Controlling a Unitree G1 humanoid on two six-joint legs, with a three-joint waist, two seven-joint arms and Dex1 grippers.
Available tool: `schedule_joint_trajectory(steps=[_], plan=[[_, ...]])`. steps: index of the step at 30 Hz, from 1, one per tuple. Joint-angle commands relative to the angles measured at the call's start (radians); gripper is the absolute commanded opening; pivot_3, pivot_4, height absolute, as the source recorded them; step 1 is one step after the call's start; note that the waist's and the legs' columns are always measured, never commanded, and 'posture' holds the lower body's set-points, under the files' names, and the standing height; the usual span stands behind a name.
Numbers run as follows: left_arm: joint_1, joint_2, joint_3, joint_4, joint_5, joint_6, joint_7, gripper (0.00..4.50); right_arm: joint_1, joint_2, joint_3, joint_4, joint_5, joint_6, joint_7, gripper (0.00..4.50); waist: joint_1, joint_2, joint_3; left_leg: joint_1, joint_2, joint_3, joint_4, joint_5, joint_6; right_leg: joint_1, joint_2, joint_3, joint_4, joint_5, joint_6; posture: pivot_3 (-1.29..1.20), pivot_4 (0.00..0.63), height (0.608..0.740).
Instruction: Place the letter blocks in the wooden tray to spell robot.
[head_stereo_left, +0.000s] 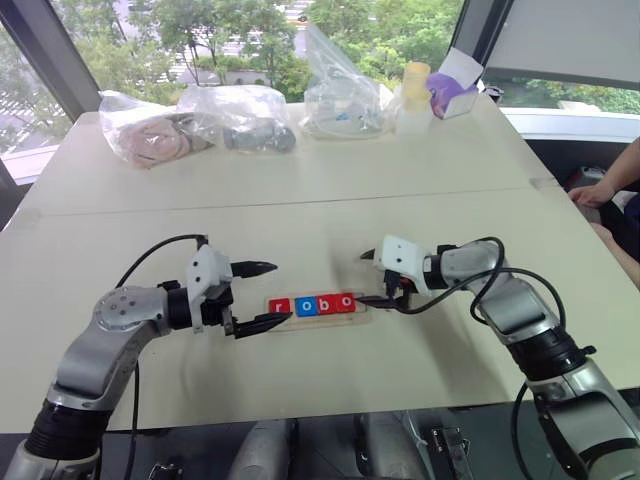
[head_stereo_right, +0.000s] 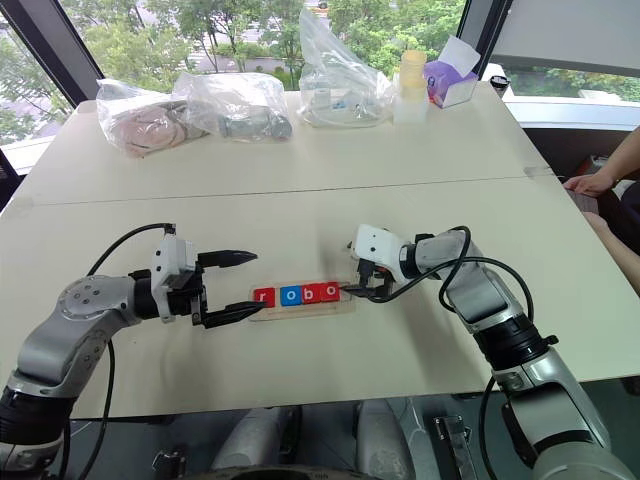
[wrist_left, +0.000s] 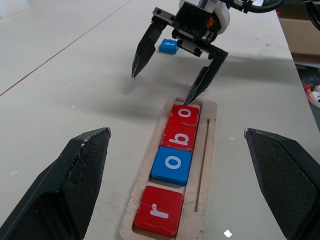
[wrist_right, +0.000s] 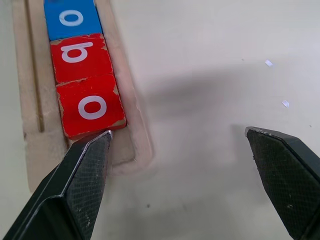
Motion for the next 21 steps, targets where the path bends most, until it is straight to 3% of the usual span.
schedule_joint_trajectory(steps=[1,9,14,21], plan=[[-0.006,0.005,0.018,-0.028,-0.008,-0.009,0.005,4.5,-0.014,0.019,0.009,-0.05,0.007,0.006,0.0,4.42,-0.001,0.0,0.0,0.0,0.0,0.0,0.0,0.0,0.0,0.0,0.0,0.0,0.0,0.0,0.0,0.0,0.15,0.74],[-0.009,0.002,0.017,-0.023,-0.007,-0.011,0.007,4.5,-0.008,-0.008,-0.01,-0.083,0.004,0.02,-0.002,4.42,0.0,0.0,0.0,0.0,0.0,0.0,0.0,0.0,0.0,0.0,0.0,0.0,0.0,0.0,0.0,0.0,0.15,0.74],[-0.007,0.003,0.018,-0.021,-0.007,-0.014,0.008,4.5,0.014,-0.07,-0.205,-0.163,0.087,0.178,-0.064,4.42,0.004,0.0,0.0,0.0,0.0,0.0,0.0,0.0,0.0,0.0,-0.001,0.0,0.0,0.0,0.0,0.0,0.15,0.74],[-0.017,-0.011,0.002,0.003,0.001,-0.029,0.002,4.5,0.084,-0.011,-0.441,-0.258,0.136,0.511,-0.324,4.42,0.003,0.0,0.0,0.0,0.0,-0.001,-0.001,0.0,0.0,-0.001,-0.001,0.0,0.0,0.0,0.0,0.0,0.15,0.74]])
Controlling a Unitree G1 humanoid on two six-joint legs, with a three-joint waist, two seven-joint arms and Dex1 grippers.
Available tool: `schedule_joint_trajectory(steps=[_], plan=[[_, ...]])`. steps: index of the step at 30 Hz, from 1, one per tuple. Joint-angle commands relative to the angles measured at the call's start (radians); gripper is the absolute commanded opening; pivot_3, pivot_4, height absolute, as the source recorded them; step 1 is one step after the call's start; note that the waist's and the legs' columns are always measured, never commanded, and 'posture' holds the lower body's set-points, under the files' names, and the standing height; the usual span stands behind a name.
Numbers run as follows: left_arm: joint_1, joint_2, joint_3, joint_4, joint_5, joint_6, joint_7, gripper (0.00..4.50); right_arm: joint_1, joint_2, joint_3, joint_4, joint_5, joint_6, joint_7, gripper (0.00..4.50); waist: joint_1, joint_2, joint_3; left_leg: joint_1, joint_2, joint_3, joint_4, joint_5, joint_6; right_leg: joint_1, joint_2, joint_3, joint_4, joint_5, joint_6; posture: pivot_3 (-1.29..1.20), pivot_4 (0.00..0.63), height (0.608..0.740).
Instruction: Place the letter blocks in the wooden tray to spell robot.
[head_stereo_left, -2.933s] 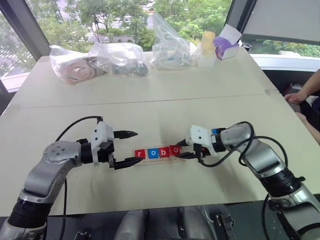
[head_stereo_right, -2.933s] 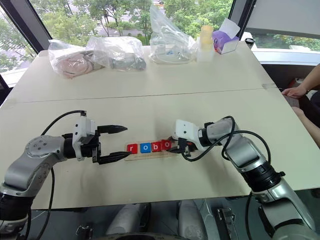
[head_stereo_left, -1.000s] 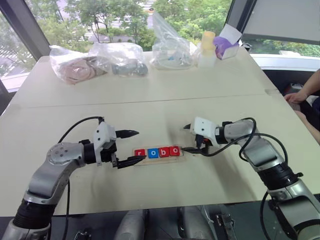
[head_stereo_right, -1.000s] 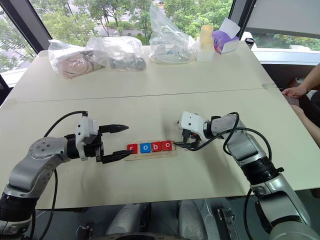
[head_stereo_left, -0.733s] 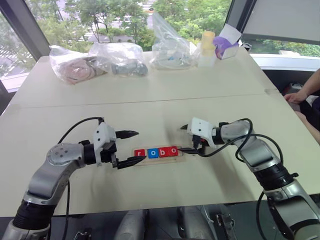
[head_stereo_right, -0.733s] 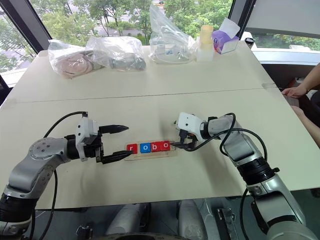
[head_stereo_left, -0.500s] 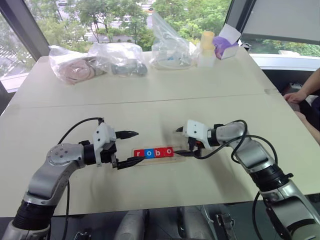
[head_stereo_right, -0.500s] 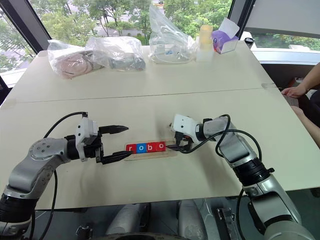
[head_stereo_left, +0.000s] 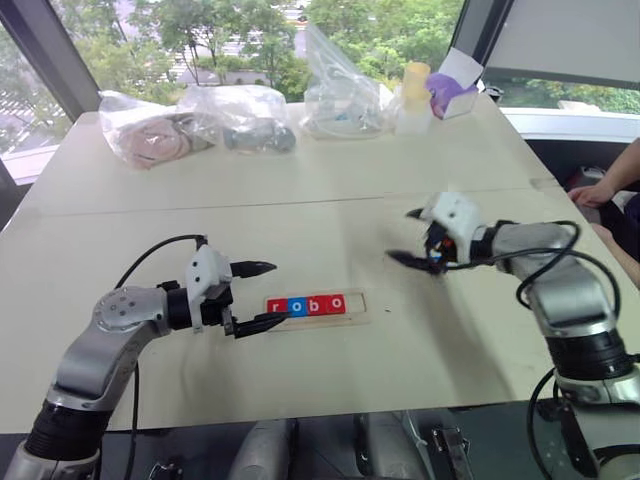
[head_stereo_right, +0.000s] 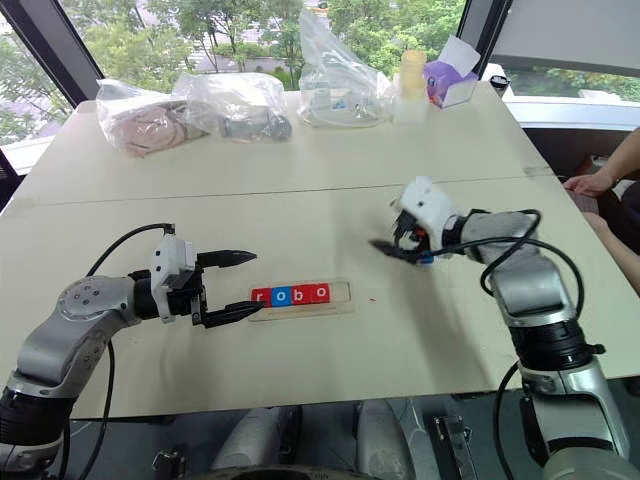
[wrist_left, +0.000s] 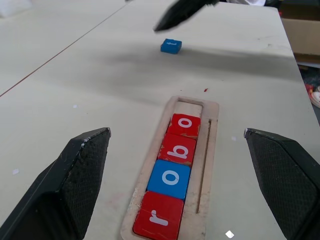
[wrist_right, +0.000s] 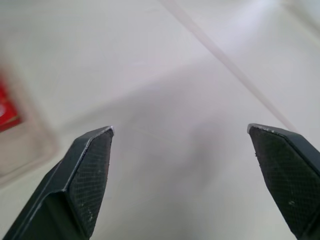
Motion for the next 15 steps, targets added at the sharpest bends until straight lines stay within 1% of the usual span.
schedule_joint_trajectory(steps=[1,3,8,10,15], plan=[[-0.022,-0.011,-0.004,0.005,0.003,-0.027,-0.007,4.5,0.041,0.053,-0.102,-0.063,0.018,0.196,-0.149,4.42,0.001,0.0,0.0,0.0,0.0,0.0,0.0,0.0,0.0,0.0,0.0,0.0,0.0,0.0,0.0,0.0,0.15,0.74],[-0.032,-0.017,-0.01,0.015,0.006,-0.032,-0.012,4.5,0.043,0.093,-0.134,-0.068,-0.003,0.297,-0.244,4.42,0.0,0.0,0.0,0.0,0.0,0.0,0.0,0.0,0.0,0.0,0.0,0.0,0.0,0.0,0.0,0.0,0.15,0.74],[-0.051,-0.021,-0.015,0.038,0.01,-0.041,-0.023,4.5,0.075,0.195,-0.176,-0.162,0.017,0.486,-0.376,4.42,-0.002,0.0,0.0,0.0,0.0,0.001,0.0,0.0,0.0,-0.001,0.0,0.001,0.001,0.001,-0.001,0.0,0.15,0.74],[-0.053,-0.022,-0.017,0.042,0.011,-0.045,-0.025,4.5,0.098,0.234,-0.177,-0.196,0.022,0.538,-0.412,4.42,-0.001,0.0,0.0,0.0,0.0,0.001,-0.001,0.0,0.0,-0.002,0.001,0.001,0.001,0.001,-0.001,0.0,0.15,0.74],[-0.062,-0.028,-0.023,0.053,0.016,-0.054,-0.024,4.5,0.133,0.282,-0.17,-0.189,0.016,0.563,-0.484,4.42,-0.001,0.0,0.0,0.0,-0.001,0.002,0.0,0.0,0.0,-0.002,0.001,0.001,0.001,0.001,0.0,0.0,0.15,0.74]])
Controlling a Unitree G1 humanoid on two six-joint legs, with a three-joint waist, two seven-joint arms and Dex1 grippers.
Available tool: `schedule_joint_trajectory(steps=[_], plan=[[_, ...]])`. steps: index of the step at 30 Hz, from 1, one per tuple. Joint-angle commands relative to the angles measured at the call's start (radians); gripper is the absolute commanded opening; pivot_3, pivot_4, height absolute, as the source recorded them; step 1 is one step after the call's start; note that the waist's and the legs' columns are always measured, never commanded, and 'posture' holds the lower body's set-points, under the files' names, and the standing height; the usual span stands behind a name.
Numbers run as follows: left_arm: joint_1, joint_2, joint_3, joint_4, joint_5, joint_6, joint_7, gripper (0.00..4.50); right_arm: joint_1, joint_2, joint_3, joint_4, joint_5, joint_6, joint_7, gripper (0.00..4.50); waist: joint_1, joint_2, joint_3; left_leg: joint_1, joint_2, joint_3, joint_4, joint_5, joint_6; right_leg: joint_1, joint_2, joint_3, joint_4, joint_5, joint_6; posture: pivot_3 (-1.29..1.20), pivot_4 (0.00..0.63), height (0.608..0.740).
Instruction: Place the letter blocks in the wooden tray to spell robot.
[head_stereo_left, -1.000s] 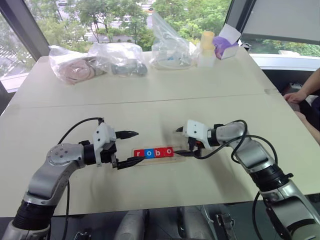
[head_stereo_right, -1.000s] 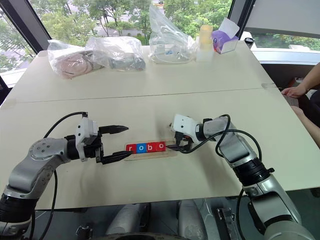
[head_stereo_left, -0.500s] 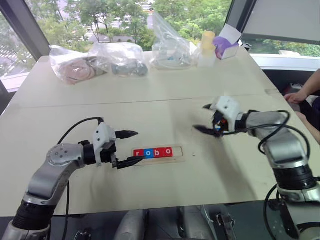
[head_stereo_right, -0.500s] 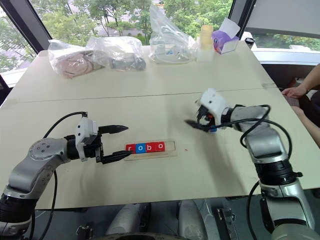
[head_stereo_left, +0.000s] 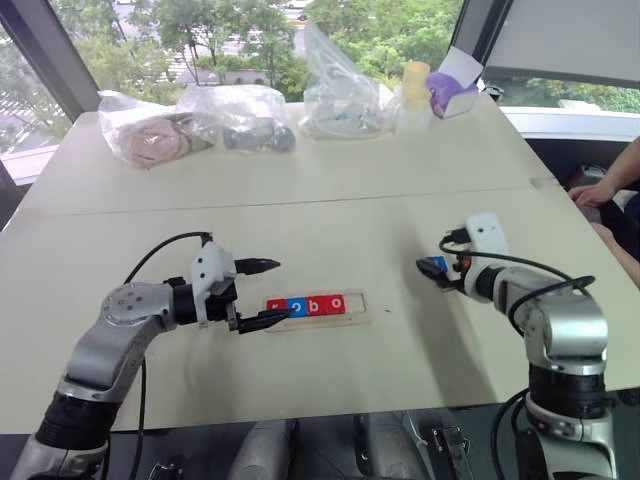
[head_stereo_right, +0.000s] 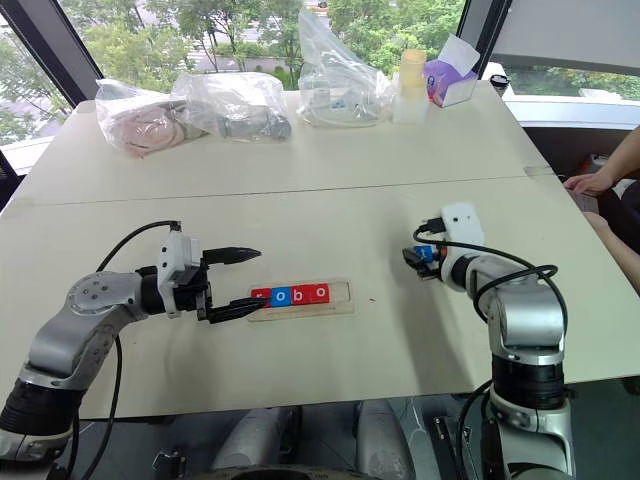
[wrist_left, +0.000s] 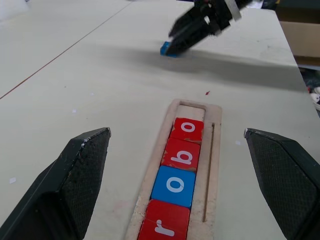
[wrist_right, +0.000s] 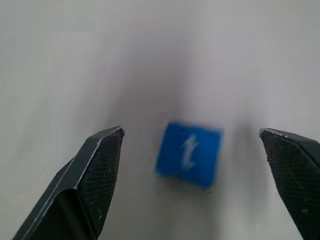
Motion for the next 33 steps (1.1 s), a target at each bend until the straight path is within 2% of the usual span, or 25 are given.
schedule_joint_trajectory(steps=[1,4,7,12,16,20,24,30,32,33], plan=[[-0.022,-0.006,0.005,-0.006,-0.002,-0.02,-0.005,4.5,0.004,0.019,-0.008,-0.025,0.006,0.004,-0.045,4.42,0.0,0.0,0.0,0.0,0.0,0.0,0.0,0.0,0.0,0.0,0.0,0.0,0.0,0.0,0.0,0.0,0.15,0.74],[-0.026,-0.011,0.004,-0.003,0.003,-0.022,-0.004,4.5,0.015,0.024,0.019,-0.012,0.002,-0.011,-0.07,4.42,-0.001,0.0,0.0,0.0,0.0,0.0,0.001,0.0,0.0,0.0,0.001,0.0,0.0,0.0,0.0,0.0,0.15,0.74],[-0.024,-0.015,0.007,-0.007,0.005,-0.022,0.001,4.5,0.0,0.053,0.014,0.002,0.003,-0.005,-0.112,3.61,-0.002,0.0,-0.001,0.0,0.0,0.0,0.001,0.0,0.0,0.0,0.001,0.0,0.0,0.0,0.0,0.0,0.15,0.74],[-0.011,-0.019,0.009,-0.016,0.006,-0.022,0.012,4.5,-0.004,0.082,0.038,-0.033,0.021,0.033,-0.145,1.12,-0.003,-0.001,-0.001,0.001,0.001,0.0,0.0,0.0,0.0,0.0,0.001,0.0,0.001,0.0,0.0,0.0,0.15,0.74],[-0.002,-0.023,0.008,-0.022,0.005,-0.022,0.019,4.5,0.053,0.072,0.083,-0.186,0.055,0.154,-0.137,1.14,-0.002,0.0,-0.001,0.001,0.001,-0.001,0.0,0.0,0.0,0.0,0.001,0.0,0.001,0.0,0.0,0.0,0.15,0.74],[0.004,-0.026,0.009,-0.024,0.006,-0.022,0.02,4.5,0.107,0.084,0.076,-0.349,0.099,0.305,-0.128,1.14,-0.001,0.0,-0.001,0.0,0.001,-0.001,-0.001,0.0,0.0,0.0,0.001,-0.001,0.0,0.0,0.0,0.0,0.15,0.74],[0.012,-0.032,0.006,-0.024,0.006,-0.024,0.021,4.5,0.208,0.085,0.051,-0.486,0.174,0.323,-0.122,1.14,0.0,-0.001,-0.001,0.0,0.001,-0.001,0.0,0.0,0.0,0.0,0.001,-0.001,0.0,0.0,0.0,0.0,0.15,0.74],[0.008,-0.036,0.0,-0.019,0.009,-0.024,0.019,4.5,0.21,0.085,0.037,-0.497,0.236,0.323,-0.153,1.14,-0.002,-0.001,-0.001,0.0,0.001,-0.001,0.0,0.0,0.0,0.001,0.001,-0.001,0.0,-0.001,-0.001,0.0,0.15,0.74],[0.004,-0.037,0.0,-0.016,0.01,-0.024,0.019,4.5,0.202,0.083,0.034,-0.492,0.252,0.323,-0.163,2.15,-0.002,-0.001,-0.001,0.0,0.001,-0.001,0.0,0.0,0.0,0.001,0.001,-0.001,0.0,-0.001,-0.001,0.0,0.15,0.74],[0.003,-0.038,0.0,-0.015,0.01,-0.024,0.019,4.5,0.194,0.078,0.034,-0.488,0.258,0.323,-0.167,2.46,-0.002,-0.001,-0.001,0.0,0.001,-0.001,0.0,0.0,0.0,0.001,0.001,-0.001,0.0,-0.001,0.0,0.0,0.15,0.74]])
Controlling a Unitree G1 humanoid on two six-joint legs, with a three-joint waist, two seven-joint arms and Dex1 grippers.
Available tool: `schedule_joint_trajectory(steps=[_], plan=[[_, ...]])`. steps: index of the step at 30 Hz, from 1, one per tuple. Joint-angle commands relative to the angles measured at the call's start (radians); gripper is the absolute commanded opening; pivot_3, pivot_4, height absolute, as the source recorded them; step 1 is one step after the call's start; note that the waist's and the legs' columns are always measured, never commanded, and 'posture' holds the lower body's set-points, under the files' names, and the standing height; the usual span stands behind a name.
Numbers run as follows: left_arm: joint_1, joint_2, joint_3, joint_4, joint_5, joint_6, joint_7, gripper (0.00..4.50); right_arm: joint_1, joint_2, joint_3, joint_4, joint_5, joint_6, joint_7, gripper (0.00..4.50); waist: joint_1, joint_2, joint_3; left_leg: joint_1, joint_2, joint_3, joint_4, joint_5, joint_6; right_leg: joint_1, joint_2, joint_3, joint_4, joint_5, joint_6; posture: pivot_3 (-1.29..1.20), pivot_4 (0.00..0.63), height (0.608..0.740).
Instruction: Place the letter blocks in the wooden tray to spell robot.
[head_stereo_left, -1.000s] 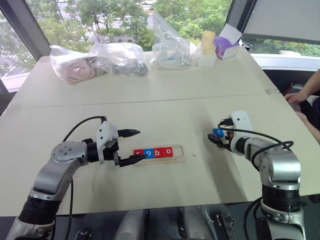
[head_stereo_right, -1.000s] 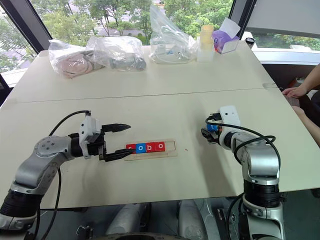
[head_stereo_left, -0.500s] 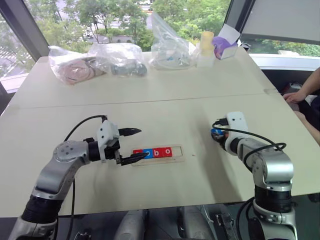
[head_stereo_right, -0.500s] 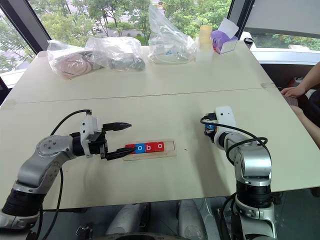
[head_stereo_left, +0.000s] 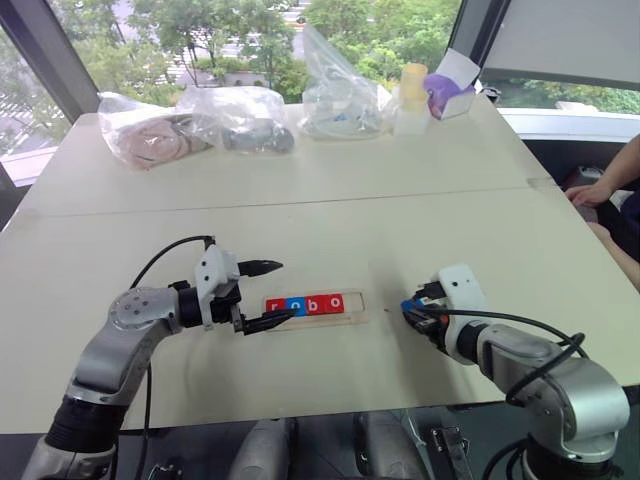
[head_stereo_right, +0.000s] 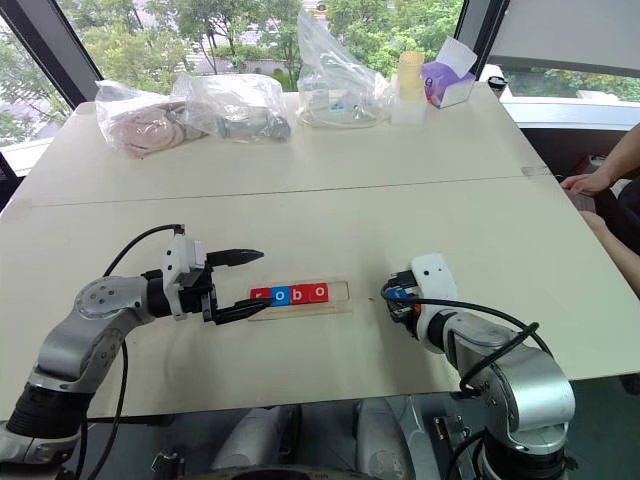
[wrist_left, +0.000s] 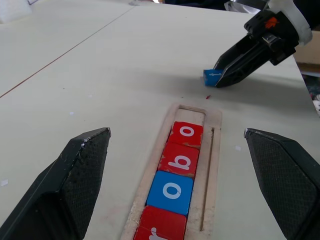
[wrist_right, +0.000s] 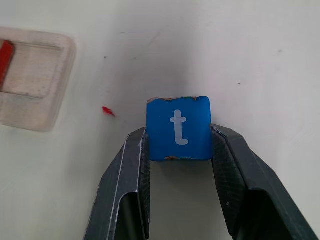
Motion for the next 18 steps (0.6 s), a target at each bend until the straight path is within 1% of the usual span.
schedule_joint_trajectory(steps=[1,2,3,4,6,8,9,10,11,12,14,18], plan=[[-0.013,-0.002,0.003,-0.016,0.0,-0.017,0.0,4.5,-0.024,-0.004,-0.014,-0.019,0.035,0.007,-0.015,3.02,0.0,0.0,0.0,0.0,0.0,0.0,0.0,0.0,0.0,0.0,0.0,0.0,0.0,0.0,0.0,0.0,0.15,0.74],[-0.014,-0.002,0.003,-0.016,0.0,-0.017,0.0,4.5,-0.041,-0.046,-0.005,-0.015,0.053,0.007,0.012,3.56,0.001,0.0,0.0,0.0,0.0,0.0,0.0,0.0,0.0,0.0,0.0,0.0,0.0,0.0,0.0,0.0,0.15,0.74],[-0.015,-0.003,0.003,-0.016,0.001,-0.016,0.002,4.5,-0.064,-0.109,0.009,-0.012,0.07,0.007,0.052,3.93,0.001,0.0,0.0,0.0,0.0,0.0,0.0,0.0,0.0,0.0,0.0,0.0,0.0,0.0,0.0,0.0,0.15,0.74],[-0.015,-0.003,0.003,-0.016,0.001,-0.015,0.002,4.5,-0.08,-0.203,0.025,0.005,0.092,-0.035,0.121,4.48,0.001,0.001,0.001,0.0,0.0,0.0,0.0,0.0,0.0,0.0,0.0,0.0,0.0,0.0,0.0,0.0,0.15,0.74],[-0.018,-0.003,0.003,-0.015,0.002,-0.015,0.002,4.5,-0.096,-0.375,0.052,0.059,0.124,-0.152,0.26,4.48,0.002,0.001,0.001,-0.001,-0.001,0.001,0.001,0.0,0.0,0.0,-0.001,0.0,-0.001,-0.001,-0.001,0.0,0.15,0.74],[-0.023,-0.003,0.002,-0.012,0.003,-0.013,0.001,4.5,-0.09,-0.504,0.077,0.123,0.124,-0.326,0.393,4.48,0.002,0.0,0.001,0.0,-0.001,0.0,0.001,0.0,0.0,0.003,-0.001,-0.003,-0.003,-0.001,0.0,0.0,0.15,0.74],[-0.025,-0.003,0.002,-0.011,0.003,-0.014,0.001,4.5,-0.07,-0.579,0.107,0.166,0.083,-0.482,0.479,4.48,0.002,0.0,0.001,0.0,0.0,0.0,0.0,0.0,0.0,0.004,0.0,-0.003,-0.003,-0.001,0.0,0.0,0.15,0.74],[-0.028,-0.003,0.002,-0.009,0.003,-0.014,0.001,4.5,-0.042,-0.654,0.144,0.221,0.015,-0.695,0.578,4.48,0.002,0.0,0.001,0.0,0.0,-0.001,0.0,0.0,0.0,0.004,0.0,-0.004,-0.004,-0.001,0.001,0.0,0.15,0.74],[-0.031,-0.004,0.002,-0.006,0.004,-0.014,0.0,4.5,-0.019,-0.705,0.171,0.277,-0.035,-0.881,0.666,4.48,0.002,0.0,0.001,0.0,0.0,0.0,0.0,0.0,0.001,0.004,0.0,-0.004,-0.004,-0.001,0.003,0.0,0.15,0.74],[-0.035,-0.004,0.001,-0.004,0.005,-0.015,0.0,4.5,-0.007,-0.738,0.189,0.328,-0.059,-1.006,0.736,4.48,0.001,0.0,0.001,0.0,0.0,0.0,0.0,0.0,0.001,0.005,0.0,-0.004,-0.005,-0.002,0.003,0.0,0.15,0.74],[-0.043,-0.008,-0.002,0.0,0.007,-0.016,0.002,4.5,-0.027,-0.756,0.22,0.437,-0.067,-1.133,0.833,4.48,-0.001,0.0,0.002,0.0,0.0,0.0,0.0,-0.001,0.001,0.006,0.0,-0.004,-0.007,-0.001,0.004,0.0,0.15,0.74],[-0.045,-0.013,0.0,-0.004,0.01,-0.015,0.003,4.5,-0.13,-0.721,0.304,0.672,-0.143,-1.351,0.945,4.48,-0.004,-0.001,0.002,0.001,0.0,0.001,0.001,-0.001,0.001,0.007,-0.001,-0.003,-0.009,0.0,0.003,0.0,0.15,0.74]])
